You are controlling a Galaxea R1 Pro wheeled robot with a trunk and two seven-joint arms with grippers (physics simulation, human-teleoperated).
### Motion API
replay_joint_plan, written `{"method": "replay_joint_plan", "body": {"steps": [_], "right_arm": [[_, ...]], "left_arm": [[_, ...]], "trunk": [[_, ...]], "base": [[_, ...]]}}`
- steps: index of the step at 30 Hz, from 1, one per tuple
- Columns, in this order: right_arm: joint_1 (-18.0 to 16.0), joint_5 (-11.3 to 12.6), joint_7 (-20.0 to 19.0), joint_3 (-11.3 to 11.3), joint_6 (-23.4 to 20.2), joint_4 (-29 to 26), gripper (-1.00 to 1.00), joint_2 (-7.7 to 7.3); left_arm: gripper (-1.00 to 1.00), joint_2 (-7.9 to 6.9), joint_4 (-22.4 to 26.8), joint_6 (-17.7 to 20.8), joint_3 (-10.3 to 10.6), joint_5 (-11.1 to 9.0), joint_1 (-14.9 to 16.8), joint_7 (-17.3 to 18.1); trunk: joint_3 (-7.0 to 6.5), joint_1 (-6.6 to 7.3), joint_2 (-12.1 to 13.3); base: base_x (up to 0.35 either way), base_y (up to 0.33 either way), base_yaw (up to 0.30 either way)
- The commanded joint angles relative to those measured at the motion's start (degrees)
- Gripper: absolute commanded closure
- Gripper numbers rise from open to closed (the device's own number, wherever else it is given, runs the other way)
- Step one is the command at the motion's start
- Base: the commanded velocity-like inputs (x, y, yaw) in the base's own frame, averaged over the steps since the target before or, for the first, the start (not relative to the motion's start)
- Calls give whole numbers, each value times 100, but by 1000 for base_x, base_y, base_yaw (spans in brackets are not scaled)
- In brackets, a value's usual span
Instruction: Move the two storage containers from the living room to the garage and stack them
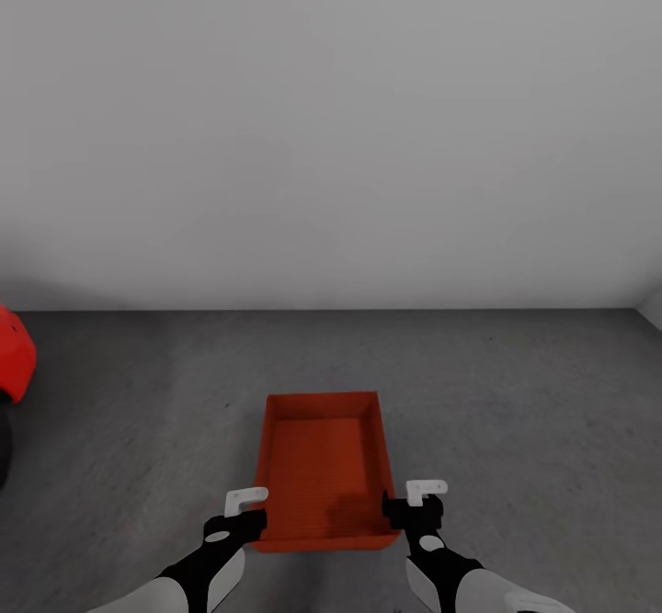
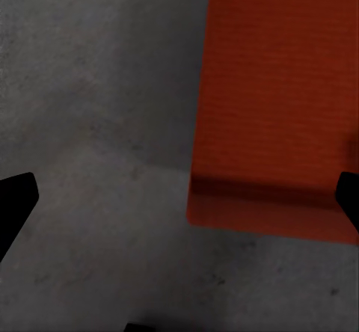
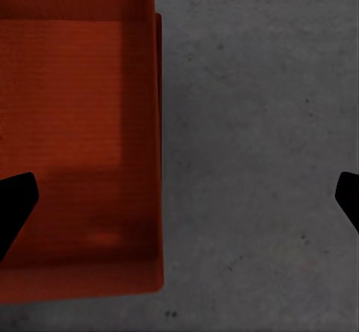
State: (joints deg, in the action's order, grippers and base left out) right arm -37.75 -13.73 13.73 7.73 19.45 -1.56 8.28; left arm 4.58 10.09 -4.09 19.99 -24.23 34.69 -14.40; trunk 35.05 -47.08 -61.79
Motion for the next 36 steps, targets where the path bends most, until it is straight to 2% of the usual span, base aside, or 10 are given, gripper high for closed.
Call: {"method": "replay_joint_plan", "body": {"steps": [1,36], "right_arm": [[-4,-60,24,47,15,6,-100,1],[-4,-60,23,47,15,6,-100,-2]], "left_arm": [[-100,-1,-4,-22,49,-56,4,-24],[-100,-1,0,-22,51,-56,3,-22]], "trunk": [[-14,22,39],[-642,791,1442]], "base": [[0,0,0],[0,0,0]]}}
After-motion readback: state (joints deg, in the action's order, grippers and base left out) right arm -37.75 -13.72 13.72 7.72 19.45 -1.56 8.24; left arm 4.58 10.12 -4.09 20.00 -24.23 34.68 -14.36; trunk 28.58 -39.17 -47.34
